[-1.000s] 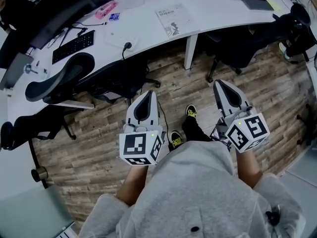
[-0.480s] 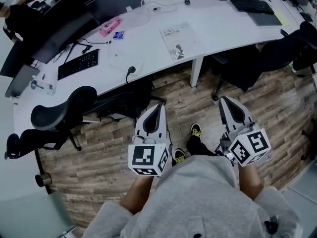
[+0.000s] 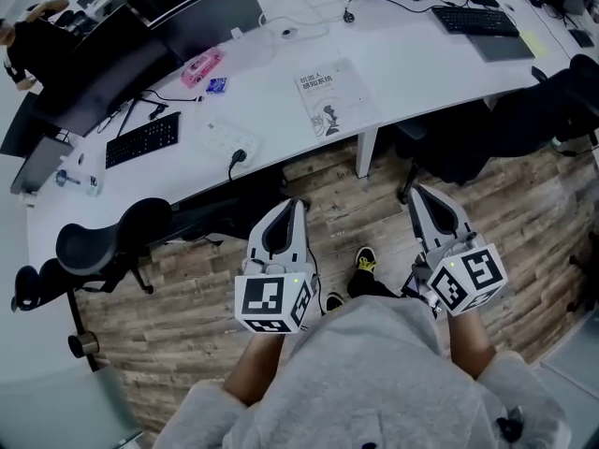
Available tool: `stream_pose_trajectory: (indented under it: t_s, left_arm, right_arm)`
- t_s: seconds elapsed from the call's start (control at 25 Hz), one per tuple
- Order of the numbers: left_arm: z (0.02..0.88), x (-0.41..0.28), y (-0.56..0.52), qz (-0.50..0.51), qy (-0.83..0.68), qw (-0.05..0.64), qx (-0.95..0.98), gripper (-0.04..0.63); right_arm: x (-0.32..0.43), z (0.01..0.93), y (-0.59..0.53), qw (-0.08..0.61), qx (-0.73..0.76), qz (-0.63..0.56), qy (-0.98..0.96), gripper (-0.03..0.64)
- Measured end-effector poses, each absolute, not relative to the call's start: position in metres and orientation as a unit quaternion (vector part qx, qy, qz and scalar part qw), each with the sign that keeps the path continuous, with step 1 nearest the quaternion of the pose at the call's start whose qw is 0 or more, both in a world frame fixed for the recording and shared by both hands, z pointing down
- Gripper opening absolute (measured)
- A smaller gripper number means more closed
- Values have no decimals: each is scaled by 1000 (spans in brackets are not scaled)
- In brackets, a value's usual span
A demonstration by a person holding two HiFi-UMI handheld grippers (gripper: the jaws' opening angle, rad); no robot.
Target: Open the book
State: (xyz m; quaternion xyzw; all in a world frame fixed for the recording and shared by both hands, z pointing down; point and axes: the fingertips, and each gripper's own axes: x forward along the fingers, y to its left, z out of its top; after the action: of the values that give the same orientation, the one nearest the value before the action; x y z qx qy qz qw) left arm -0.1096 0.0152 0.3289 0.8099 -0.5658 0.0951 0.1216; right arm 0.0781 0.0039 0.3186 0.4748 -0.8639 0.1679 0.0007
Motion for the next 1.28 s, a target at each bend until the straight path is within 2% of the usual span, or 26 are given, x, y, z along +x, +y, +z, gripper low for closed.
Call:
stream_pose_trajectory:
  t_s: [0.88, 1.28]
  left_arm:
    - [319, -77, -21, 105, -582, 96, 801, 11]
    - [318, -79, -30, 92, -589, 94, 797, 11]
  right_arm:
    - [117, 315, -40, -5, 456, 151, -877, 26]
    - [112, 316, -50, 2, 448, 143, -883, 26]
